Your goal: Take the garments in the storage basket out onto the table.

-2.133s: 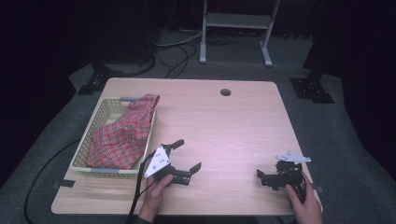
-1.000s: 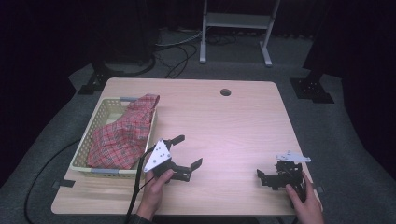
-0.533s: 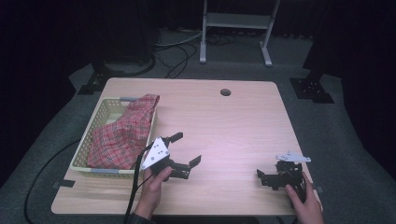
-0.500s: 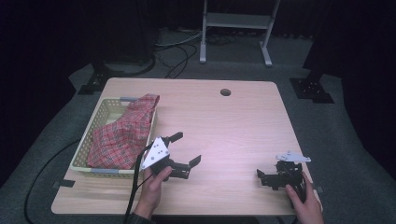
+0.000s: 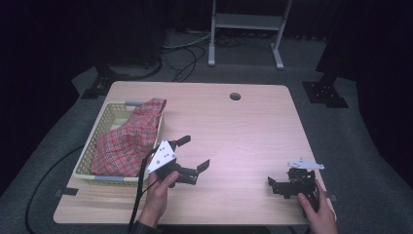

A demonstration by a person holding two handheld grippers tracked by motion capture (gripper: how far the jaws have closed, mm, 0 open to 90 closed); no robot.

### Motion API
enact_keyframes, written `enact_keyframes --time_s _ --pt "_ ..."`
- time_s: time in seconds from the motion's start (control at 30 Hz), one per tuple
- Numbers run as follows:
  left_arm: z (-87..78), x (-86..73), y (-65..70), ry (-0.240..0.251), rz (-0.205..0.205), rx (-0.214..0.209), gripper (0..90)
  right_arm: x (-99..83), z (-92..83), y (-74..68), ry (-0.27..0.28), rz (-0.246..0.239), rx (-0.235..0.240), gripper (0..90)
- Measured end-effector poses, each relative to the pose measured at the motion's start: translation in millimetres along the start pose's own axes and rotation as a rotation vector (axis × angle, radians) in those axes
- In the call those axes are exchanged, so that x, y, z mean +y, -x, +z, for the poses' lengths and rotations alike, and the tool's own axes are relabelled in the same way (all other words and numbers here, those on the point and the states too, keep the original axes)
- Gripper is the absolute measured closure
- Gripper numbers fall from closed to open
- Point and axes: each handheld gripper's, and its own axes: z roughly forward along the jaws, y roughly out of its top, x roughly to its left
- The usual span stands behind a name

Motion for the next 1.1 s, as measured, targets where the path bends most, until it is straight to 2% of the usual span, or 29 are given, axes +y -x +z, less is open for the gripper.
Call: enact_keyframes --time_s 0.43,1.1 --pt "1.4 17.8 -2.8 0.017 -0.017 -0.023 1.6 0.0 0.0 0.0 0.0 0.0 0.0 0.0" --pt "3.4 45.7 -4.8 0.016 -0.007 -0.038 1.5 0.0 0.0 0.0 0.0 0.0 0.0 0.0"
